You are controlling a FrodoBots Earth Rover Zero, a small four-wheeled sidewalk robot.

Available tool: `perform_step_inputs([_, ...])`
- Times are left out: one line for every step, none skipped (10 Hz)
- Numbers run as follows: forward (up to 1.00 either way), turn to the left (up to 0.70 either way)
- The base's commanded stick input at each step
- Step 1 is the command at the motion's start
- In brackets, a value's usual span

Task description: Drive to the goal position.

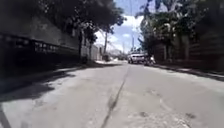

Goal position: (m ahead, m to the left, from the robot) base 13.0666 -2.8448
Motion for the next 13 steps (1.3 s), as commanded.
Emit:
perform_step_inputs([1.0,0.04])
perform_step_inputs([1.0,0.02])
perform_step_inputs([1.0,-0.22])
perform_step_inputs([1.0,-0.36])
perform_step_inputs([1.0,-0.36])
perform_step_inputs([1.0,-0.36])
perform_step_inputs([1.0,-0.1])
perform_step_inputs([1.0,0.04])
perform_step_inputs([1.0,0.04])
perform_step_inputs([1.0,-0.36])
perform_step_inputs([1.0,-0.36])
perform_step_inputs([1.0,-0.36])
perform_step_inputs([1.0,-0.36])
